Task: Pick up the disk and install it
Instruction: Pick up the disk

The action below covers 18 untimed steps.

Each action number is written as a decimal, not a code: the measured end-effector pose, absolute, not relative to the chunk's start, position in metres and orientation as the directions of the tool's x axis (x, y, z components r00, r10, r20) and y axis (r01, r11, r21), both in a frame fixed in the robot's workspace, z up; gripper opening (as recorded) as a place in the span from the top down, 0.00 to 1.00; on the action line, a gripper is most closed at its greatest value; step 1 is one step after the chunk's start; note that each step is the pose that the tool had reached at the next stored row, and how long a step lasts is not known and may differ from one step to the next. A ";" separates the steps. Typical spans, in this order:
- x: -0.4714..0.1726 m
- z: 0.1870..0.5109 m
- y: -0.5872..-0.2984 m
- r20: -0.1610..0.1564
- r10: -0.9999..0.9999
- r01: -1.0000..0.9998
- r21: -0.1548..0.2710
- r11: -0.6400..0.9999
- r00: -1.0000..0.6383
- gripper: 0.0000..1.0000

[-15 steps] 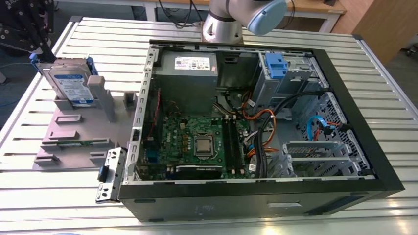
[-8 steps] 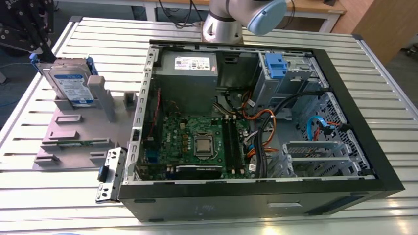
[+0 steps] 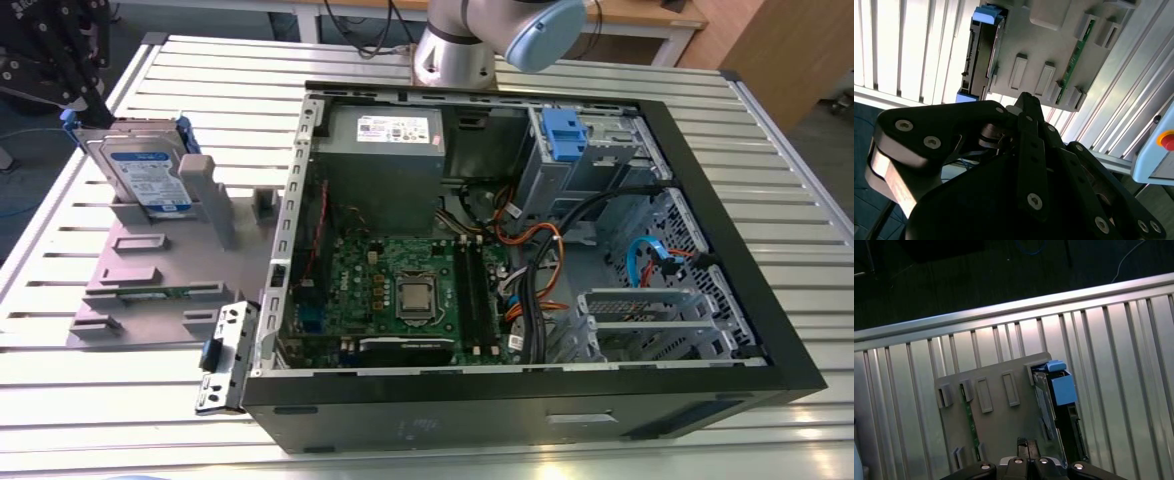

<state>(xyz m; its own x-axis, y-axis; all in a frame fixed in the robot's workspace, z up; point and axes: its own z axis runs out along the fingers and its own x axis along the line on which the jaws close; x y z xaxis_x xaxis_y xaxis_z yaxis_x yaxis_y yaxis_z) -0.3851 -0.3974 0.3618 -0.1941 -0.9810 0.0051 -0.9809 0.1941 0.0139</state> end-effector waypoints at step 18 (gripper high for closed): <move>-0.385 0.362 -0.397 0.005 -0.983 -0.983 0.014 0.181 -0.181 0.89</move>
